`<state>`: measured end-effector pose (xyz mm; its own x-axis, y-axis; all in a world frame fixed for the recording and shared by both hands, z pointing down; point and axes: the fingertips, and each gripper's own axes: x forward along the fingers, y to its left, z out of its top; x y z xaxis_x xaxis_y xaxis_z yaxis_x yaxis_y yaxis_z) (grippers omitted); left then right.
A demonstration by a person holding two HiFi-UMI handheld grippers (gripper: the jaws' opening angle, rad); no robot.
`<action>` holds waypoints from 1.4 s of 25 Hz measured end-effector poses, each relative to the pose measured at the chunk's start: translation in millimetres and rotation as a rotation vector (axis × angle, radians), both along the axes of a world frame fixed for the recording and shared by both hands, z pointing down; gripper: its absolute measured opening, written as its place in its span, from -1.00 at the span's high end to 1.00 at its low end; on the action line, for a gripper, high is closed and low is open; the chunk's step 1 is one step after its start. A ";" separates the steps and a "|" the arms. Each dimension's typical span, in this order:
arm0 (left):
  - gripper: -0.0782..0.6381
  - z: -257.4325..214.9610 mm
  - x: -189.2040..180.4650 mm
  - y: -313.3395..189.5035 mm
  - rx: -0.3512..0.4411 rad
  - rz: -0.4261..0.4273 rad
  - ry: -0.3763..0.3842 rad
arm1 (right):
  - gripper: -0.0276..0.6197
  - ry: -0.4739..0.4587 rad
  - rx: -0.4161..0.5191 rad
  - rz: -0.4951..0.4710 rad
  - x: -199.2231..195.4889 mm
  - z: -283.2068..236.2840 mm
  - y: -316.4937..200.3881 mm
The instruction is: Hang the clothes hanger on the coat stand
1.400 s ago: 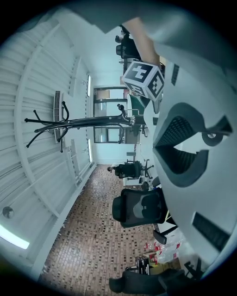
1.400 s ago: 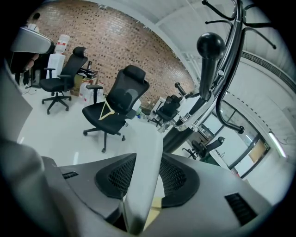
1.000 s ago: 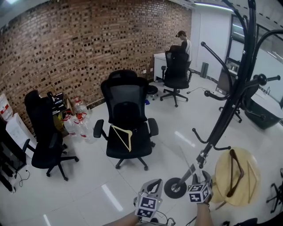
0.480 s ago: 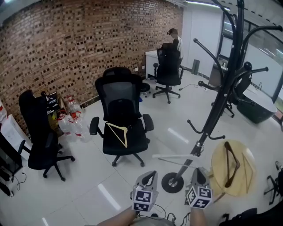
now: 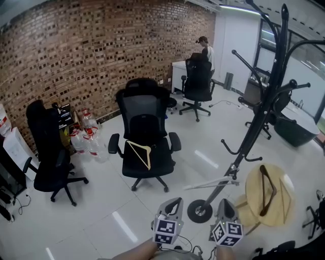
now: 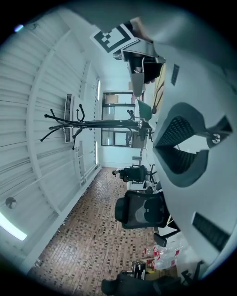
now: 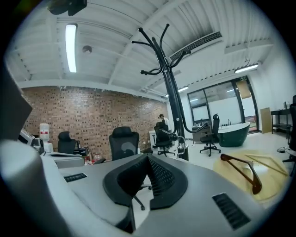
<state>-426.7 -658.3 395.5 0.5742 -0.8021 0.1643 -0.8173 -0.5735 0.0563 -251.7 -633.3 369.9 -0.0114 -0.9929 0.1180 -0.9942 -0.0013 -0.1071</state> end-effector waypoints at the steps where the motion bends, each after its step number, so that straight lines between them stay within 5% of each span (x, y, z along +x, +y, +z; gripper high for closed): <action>1: 0.74 -0.3 -2.1 1.2 -0.001 -0.001 0.004 | 0.91 0.000 0.000 -0.002 -2.8 0.5 1.7; 11: 0.74 6.9 -47.8 22.5 0.001 -0.079 0.017 | 0.91 0.013 -0.020 -0.091 -47.6 20.4 9.2; 24: 0.74 11.5 -226.1 56.9 -0.013 -0.425 -0.013 | 0.91 0.024 -0.019 -0.447 -239.7 23.9 -23.3; 35: 0.74 27.4 -268.7 69.7 -0.020 -0.489 -0.019 | 0.91 0.010 -0.041 -0.524 -289.4 45.1 -20.5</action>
